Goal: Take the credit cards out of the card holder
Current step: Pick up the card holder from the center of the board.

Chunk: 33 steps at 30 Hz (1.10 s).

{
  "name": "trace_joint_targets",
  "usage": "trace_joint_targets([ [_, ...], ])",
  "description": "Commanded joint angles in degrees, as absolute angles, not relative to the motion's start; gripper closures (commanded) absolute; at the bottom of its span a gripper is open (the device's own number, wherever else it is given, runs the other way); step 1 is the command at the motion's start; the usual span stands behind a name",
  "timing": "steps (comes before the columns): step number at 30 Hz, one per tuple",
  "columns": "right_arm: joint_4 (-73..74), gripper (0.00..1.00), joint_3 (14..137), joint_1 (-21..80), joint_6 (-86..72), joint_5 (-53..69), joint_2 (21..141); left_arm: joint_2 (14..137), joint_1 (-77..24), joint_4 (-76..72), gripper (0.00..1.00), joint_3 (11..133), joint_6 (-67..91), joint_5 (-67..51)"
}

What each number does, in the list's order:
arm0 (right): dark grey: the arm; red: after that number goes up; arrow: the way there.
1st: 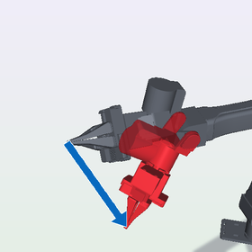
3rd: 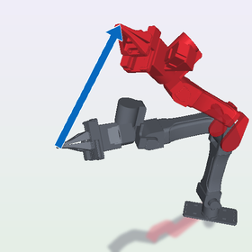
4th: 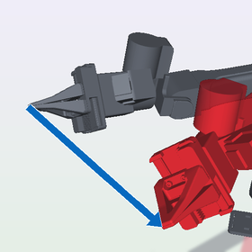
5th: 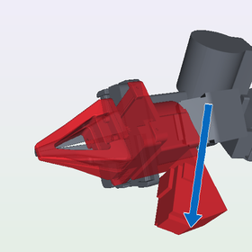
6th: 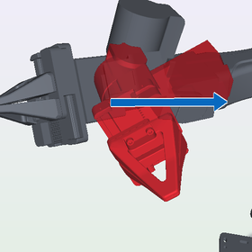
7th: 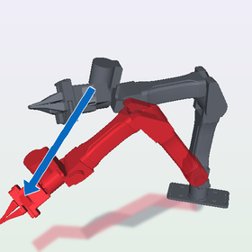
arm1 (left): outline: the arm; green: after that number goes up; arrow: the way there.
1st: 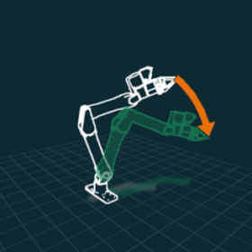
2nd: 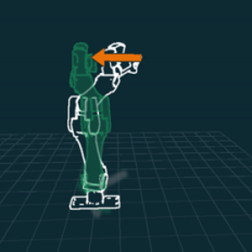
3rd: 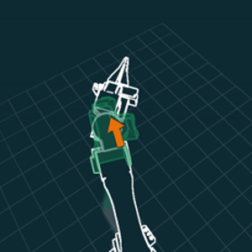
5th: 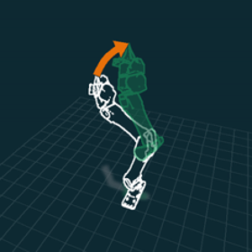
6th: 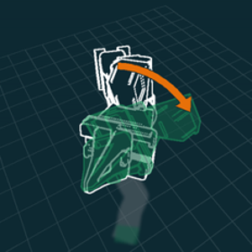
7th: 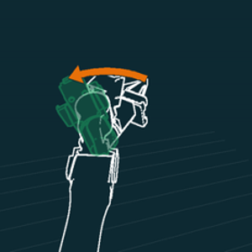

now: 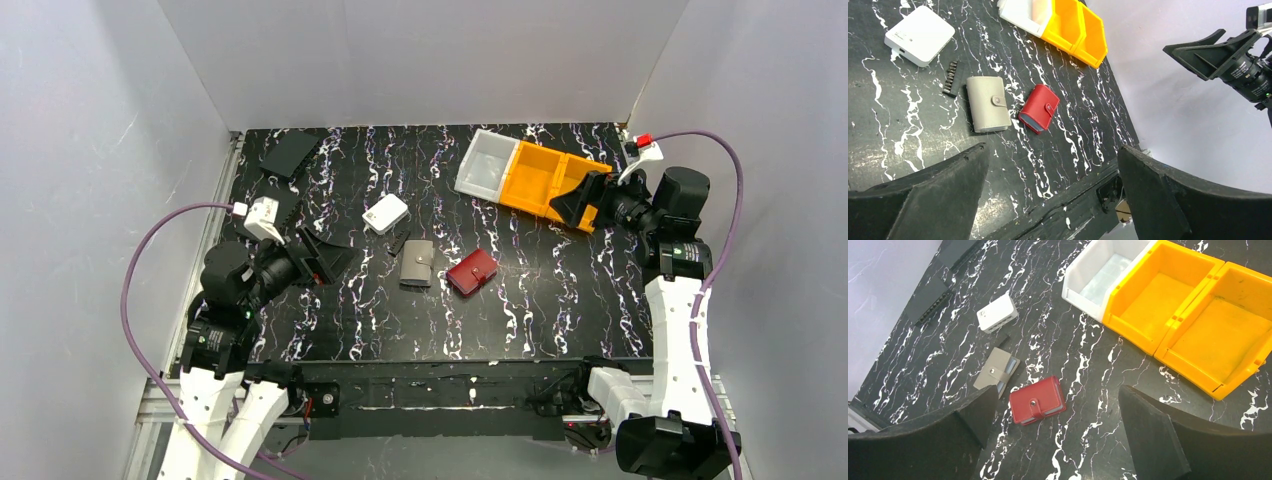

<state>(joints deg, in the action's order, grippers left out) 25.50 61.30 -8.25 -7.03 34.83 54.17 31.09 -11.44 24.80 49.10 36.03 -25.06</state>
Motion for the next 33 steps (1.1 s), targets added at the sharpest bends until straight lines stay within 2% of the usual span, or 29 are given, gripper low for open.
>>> trace_joint_targets([
  [1, 23.09, 0.00, 62.42, -8.55, -8.03, 33.61, 53.20, 31.75, -11.65, 23.00, 0.01, 48.25, 35.90, -28.51],
  [12, 22.42, 0.00, 61.84, -8.68, -8.55, 35.01, 53.00, 33.38, -11.58, 21.90, 0.01, 48.11, 36.40, -32.88],
  [20, 25.54, 0.00, 55.93, -8.63, 8.40, 49.83, 52.60, 37.38, -14.11, 21.69, 0.01, 47.71, 35.50, -36.42],
  [23, 28.68, 0.00, 55.68, -8.55, 13.83, 52.02, 53.27, 40.51, -21.92, 24.54, 0.01, 48.65, 33.00, -29.60],
  [28, 33.55, 0.00, 54.43, -8.55, 24.07, 50.90, 55.73, 49.81, -37.96, 33.65, 0.01, 53.50, 27.96, -10.14],
  [33, 32.51, 0.00, 49.93, -8.55, 26.39, 46.91, 55.45, 55.23, -43.86, 36.14, 0.01, 54.90, 27.22, 1.10],
])
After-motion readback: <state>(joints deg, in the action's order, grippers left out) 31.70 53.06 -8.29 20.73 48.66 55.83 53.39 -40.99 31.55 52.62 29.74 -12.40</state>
